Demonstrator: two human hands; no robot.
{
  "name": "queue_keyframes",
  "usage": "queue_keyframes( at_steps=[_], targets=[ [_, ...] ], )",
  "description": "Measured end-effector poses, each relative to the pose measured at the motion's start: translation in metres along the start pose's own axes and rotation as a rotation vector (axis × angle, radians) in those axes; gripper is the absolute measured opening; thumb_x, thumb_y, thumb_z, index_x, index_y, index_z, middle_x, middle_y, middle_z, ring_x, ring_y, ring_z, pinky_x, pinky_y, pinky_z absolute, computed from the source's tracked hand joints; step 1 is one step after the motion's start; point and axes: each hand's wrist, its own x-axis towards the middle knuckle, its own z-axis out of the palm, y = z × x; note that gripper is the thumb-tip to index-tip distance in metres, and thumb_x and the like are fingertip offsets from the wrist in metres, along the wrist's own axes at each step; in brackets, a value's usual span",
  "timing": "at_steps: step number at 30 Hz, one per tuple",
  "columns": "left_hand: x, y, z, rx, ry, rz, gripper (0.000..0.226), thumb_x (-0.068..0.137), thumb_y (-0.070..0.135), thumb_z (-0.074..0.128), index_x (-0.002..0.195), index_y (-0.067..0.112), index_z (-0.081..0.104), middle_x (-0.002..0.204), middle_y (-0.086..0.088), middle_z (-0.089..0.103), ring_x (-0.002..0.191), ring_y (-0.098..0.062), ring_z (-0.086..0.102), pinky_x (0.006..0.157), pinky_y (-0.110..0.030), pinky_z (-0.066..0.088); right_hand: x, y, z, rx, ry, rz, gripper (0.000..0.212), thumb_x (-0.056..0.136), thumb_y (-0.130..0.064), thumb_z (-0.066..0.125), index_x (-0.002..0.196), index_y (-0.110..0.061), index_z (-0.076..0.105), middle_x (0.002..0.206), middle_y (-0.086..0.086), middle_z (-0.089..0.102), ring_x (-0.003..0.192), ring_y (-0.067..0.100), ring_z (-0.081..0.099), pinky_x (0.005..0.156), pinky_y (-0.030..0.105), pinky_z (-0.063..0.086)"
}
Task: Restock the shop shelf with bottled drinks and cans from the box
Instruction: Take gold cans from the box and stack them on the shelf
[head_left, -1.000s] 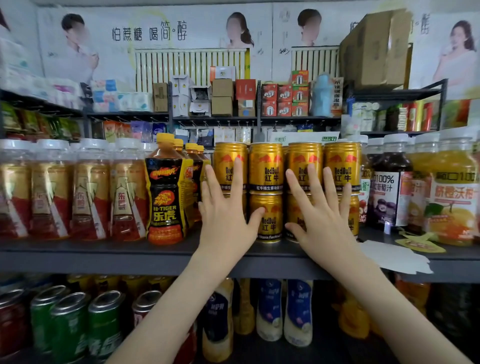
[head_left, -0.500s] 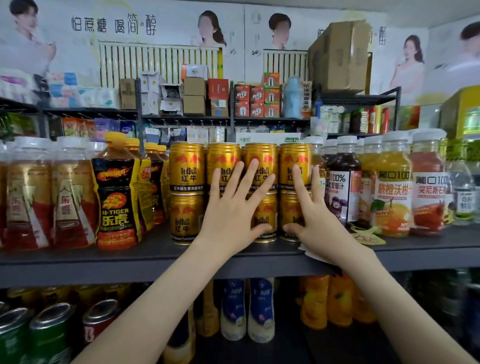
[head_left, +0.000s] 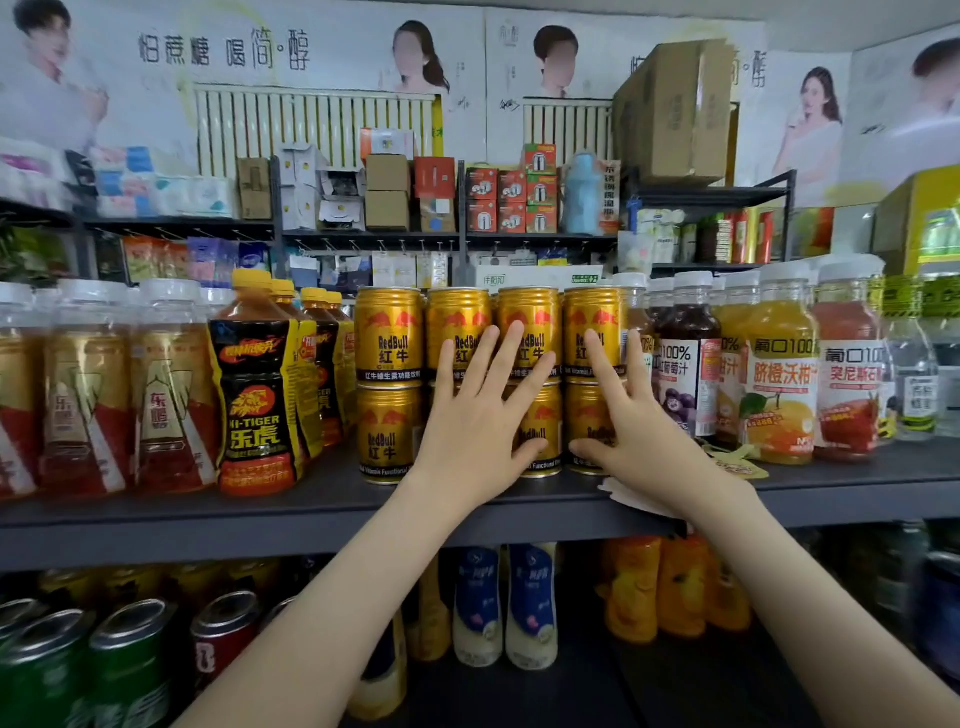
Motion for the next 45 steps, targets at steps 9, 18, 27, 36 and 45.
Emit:
queue_keyframes(
  at_steps=[9, 18, 27, 36, 45],
  targets=[
    [-0.037, 0.002, -0.025, -0.270, 0.091, -0.107, 0.052, 0.086, 0.025, 0.062, 0.135, 0.010, 0.051, 0.142, -0.020, 0.045, 0.132, -0.033, 0.043, 0.112, -0.048, 0.028, -0.027, -0.054, 0.015, -0.093, 0.387, -0.075, 0.064, 0.089, -0.011, 0.058, 0.147, -0.010, 0.028, 0.146, 0.013, 0.033, 0.133, 0.028, 0.032, 0.107, 0.037, 0.033],
    [-0.122, -0.070, -0.091, -0.185, 0.026, -0.270, 0.043, 0.090, 0.018, 0.047, 0.131, 0.007, 0.055, 0.137, -0.019, 0.050, 0.121, -0.033, 0.052, 0.100, -0.041, 0.044, -0.046, -0.145, 0.069, 0.212, 0.187, -0.298, 0.063, 0.091, -0.012, 0.059, 0.146, -0.015, 0.029, 0.143, 0.004, 0.036, 0.131, 0.017, 0.036, 0.102, 0.018, 0.028],
    [-0.182, -0.169, -0.118, 0.033, -0.002, -0.412, 0.060, 0.083, 0.014, 0.069, 0.140, 0.013, 0.048, 0.138, -0.026, 0.046, 0.124, -0.042, 0.048, 0.100, -0.054, 0.044, -0.022, -0.218, 0.117, 0.398, 0.054, -0.230, 0.077, 0.094, -0.018, 0.057, 0.153, -0.028, 0.007, 0.151, 0.004, 0.027, 0.136, 0.017, 0.030, 0.103, 0.020, 0.025],
    [-0.170, -0.248, -0.068, 0.047, -0.052, -0.185, 0.090, 0.076, 0.057, 0.068, 0.150, 0.024, 0.029, 0.157, -0.017, 0.018, 0.145, -0.037, 0.017, 0.111, -0.057, 0.012, 0.033, -0.269, 0.152, 0.468, 0.108, 0.026, 0.109, 0.081, -0.027, 0.073, 0.150, -0.031, -0.011, 0.147, 0.011, 0.028, 0.133, 0.026, 0.034, 0.104, 0.037, 0.032],
    [-0.168, -0.274, -0.040, -0.023, 0.002, -0.127, 0.099, 0.066, 0.058, 0.076, 0.149, 0.026, 0.032, 0.154, -0.018, 0.029, 0.142, -0.035, 0.025, 0.109, -0.058, 0.014, 0.037, -0.281, 0.169, 0.130, 0.334, 0.149, 0.109, 0.082, -0.032, 0.072, 0.149, -0.030, -0.014, 0.127, 0.018, 0.040, 0.115, 0.035, 0.044, 0.091, 0.046, 0.043]
  ],
)
